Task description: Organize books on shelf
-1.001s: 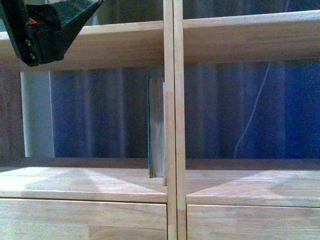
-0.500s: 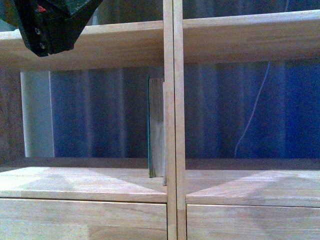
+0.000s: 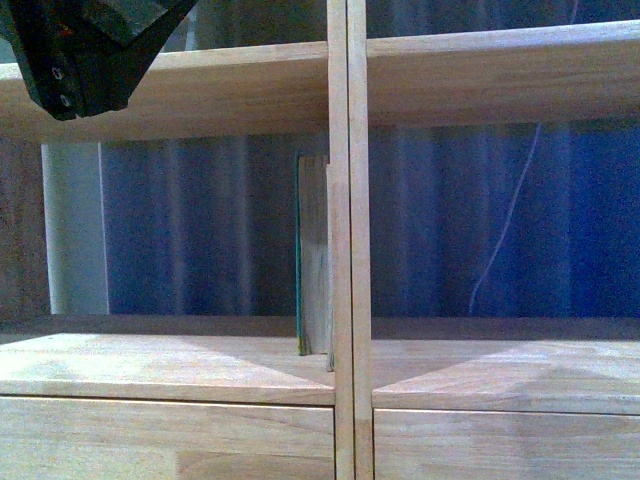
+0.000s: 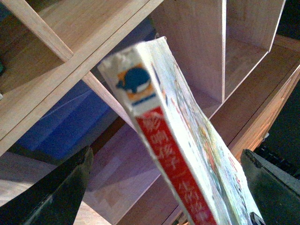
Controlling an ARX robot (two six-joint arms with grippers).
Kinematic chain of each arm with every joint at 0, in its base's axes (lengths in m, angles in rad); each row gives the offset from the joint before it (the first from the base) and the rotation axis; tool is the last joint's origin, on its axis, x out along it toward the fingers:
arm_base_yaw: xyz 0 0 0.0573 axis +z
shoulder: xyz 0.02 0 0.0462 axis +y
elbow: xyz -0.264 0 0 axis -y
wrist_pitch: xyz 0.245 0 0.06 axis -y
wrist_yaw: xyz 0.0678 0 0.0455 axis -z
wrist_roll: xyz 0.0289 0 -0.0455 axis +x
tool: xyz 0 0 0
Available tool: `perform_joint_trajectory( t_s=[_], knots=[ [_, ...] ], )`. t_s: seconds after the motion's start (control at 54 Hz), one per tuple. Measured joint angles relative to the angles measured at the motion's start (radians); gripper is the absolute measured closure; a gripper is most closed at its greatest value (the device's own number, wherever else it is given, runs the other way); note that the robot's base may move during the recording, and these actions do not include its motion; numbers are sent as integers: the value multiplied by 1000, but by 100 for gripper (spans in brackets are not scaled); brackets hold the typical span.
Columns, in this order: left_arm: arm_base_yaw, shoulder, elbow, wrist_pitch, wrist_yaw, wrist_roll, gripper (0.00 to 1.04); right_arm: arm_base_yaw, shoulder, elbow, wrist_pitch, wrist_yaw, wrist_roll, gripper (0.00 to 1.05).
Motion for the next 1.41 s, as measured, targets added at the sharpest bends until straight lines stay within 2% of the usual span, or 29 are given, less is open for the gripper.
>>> perform_joint_trajectory(
  t_s=[0.204,0.389,0.556,0.593,0.741,0.853,1.019,1.149,1.297,1.371,1.408],
  knots=[
    [1,-3,0,0,-13,1,8,16,8,0,-2,6,0,97],
    [0,-10,0,-8,-24,4,33,23,13,0,-4,8,0,97],
    [-5,-24,0,10,-32,9,72,25,14,0,-6,19,-1,97],
    [-5,-25,-1,17,-36,7,77,25,14,0,-10,22,-2,97],
    [-5,-35,-3,36,-47,-34,96,25,22,0,-18,27,-3,97],
    [-2,-36,-3,42,-46,-49,98,25,24,0,-19,37,-5,97],
    [20,-36,-10,40,-42,-19,98,-14,26,0,-54,67,-13,59],
    [44,-37,-11,36,-31,-6,98,-79,13,-9,-52,58,-49,40],
    [89,-51,-20,22,-11,27,98,-262,-35,-65,-15,51,-184,19],
    [114,-74,-30,-7,7,71,98,-404,-50,-100,15,28,-282,7],
    [125,-85,-34,-21,18,95,98,-470,-51,-115,38,22,-335,6]
  ],
)
